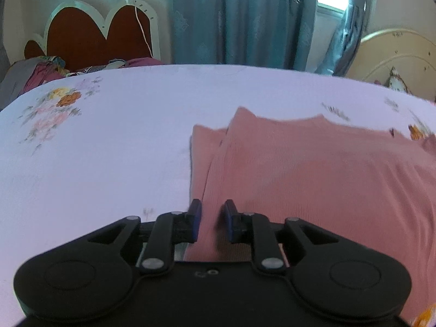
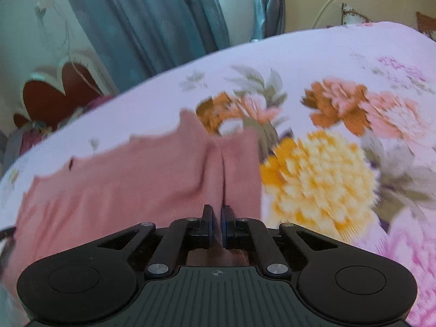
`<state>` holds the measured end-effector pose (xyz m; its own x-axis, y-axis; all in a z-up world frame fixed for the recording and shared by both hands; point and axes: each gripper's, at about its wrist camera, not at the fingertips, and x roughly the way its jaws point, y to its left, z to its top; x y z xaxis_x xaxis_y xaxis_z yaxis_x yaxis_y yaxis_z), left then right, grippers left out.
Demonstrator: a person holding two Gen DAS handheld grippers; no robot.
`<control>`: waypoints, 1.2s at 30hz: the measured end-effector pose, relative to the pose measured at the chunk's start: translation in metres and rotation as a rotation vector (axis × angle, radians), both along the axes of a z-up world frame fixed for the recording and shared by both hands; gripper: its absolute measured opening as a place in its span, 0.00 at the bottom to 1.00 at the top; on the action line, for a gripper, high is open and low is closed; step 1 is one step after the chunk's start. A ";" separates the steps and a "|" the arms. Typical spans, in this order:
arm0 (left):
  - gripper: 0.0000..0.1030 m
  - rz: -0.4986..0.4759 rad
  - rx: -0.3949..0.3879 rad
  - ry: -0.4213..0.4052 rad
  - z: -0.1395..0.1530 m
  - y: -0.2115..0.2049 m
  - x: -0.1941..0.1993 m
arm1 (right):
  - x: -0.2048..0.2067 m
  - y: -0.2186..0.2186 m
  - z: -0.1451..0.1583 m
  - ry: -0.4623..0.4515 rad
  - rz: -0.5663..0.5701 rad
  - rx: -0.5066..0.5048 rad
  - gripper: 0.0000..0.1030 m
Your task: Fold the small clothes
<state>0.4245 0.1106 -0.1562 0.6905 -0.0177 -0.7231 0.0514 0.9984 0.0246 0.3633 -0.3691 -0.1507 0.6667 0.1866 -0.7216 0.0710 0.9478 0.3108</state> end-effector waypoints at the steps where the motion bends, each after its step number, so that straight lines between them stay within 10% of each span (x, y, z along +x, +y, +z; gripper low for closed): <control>1: 0.18 -0.002 0.002 0.000 -0.001 0.000 -0.003 | -0.004 0.001 0.000 -0.002 0.005 -0.004 0.04; 7: 0.18 0.000 0.006 0.006 -0.001 -0.006 -0.004 | -0.014 0.010 0.000 -0.008 0.024 0.006 0.26; 11: 0.09 0.017 0.059 -0.016 -0.005 -0.010 -0.008 | -0.017 0.019 0.001 0.008 0.020 -0.075 0.02; 16: 0.07 0.028 0.091 -0.040 -0.005 -0.009 -0.016 | -0.035 -0.012 -0.001 0.056 -0.133 0.023 0.02; 24: 0.14 0.005 0.059 -0.077 0.011 -0.006 -0.028 | -0.040 0.010 0.032 -0.054 -0.096 -0.155 0.11; 36: 0.21 -0.127 -0.043 -0.097 0.028 -0.059 -0.041 | -0.017 0.126 0.041 -0.136 0.120 -0.109 0.20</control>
<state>0.3835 0.0517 -0.1287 0.7475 -0.1386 -0.6496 0.1763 0.9843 -0.0072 0.3463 -0.2427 -0.1093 0.7368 0.1962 -0.6470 -0.0801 0.9756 0.2046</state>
